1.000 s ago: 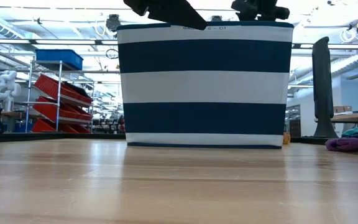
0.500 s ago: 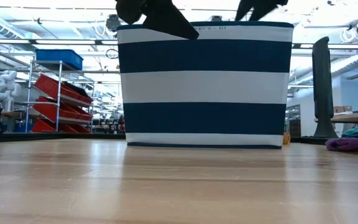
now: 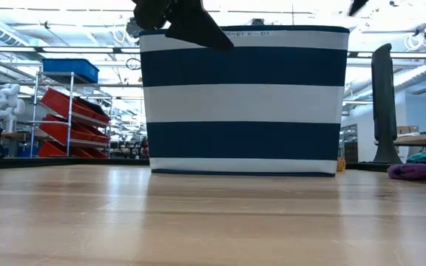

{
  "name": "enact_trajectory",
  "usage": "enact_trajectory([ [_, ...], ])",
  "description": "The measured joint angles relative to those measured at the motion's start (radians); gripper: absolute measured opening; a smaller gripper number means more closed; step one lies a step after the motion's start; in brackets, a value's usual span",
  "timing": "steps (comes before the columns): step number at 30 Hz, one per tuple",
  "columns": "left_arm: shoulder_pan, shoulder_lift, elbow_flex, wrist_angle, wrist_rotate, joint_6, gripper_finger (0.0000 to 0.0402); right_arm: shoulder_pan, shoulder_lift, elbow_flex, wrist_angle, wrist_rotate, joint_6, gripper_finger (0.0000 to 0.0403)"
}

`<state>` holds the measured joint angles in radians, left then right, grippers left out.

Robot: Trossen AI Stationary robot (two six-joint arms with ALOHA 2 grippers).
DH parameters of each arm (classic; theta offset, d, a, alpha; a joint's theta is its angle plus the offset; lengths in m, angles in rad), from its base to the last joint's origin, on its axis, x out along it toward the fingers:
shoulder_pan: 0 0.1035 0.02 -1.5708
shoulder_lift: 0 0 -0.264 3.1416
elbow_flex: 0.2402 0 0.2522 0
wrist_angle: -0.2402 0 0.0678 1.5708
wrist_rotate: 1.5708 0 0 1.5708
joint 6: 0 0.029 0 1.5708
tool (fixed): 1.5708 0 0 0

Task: Sort clothes
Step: Put the black socks into the blue laundry organizer

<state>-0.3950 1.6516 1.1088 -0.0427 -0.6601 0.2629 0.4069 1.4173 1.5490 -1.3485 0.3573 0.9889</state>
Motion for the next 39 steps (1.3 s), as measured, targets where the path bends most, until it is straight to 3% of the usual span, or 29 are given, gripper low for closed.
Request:
enact_trajectory([
  [8,0.002,0.000,0.000,-0.003,0.001,-0.045,0.0143,0.148,0.000,-0.178,-0.117,-0.002,0.344,0.0270],
  [13,0.004,-0.001,0.000,-0.002,0.001,-0.048,0.0143,0.141,-0.002,-0.352,-0.117,-0.057,0.395,0.0270],
  [18,0.004,-0.002,0.000,-0.002,0.001,-0.048,0.0143,0.068,-0.042,-0.540,-0.025,-0.161,0.363,0.0270],
  [25,0.006,-0.002,0.000,-0.001,0.002,-0.049,0.0143,-0.096,-0.152,-0.750,0.063,-0.164,0.295,0.0270],
  [39,0.009,-0.002,0.000,0.000,0.013,-0.050,0.0143,-0.339,-0.183,-0.880,0.184,-0.125,0.192,0.0270],
])
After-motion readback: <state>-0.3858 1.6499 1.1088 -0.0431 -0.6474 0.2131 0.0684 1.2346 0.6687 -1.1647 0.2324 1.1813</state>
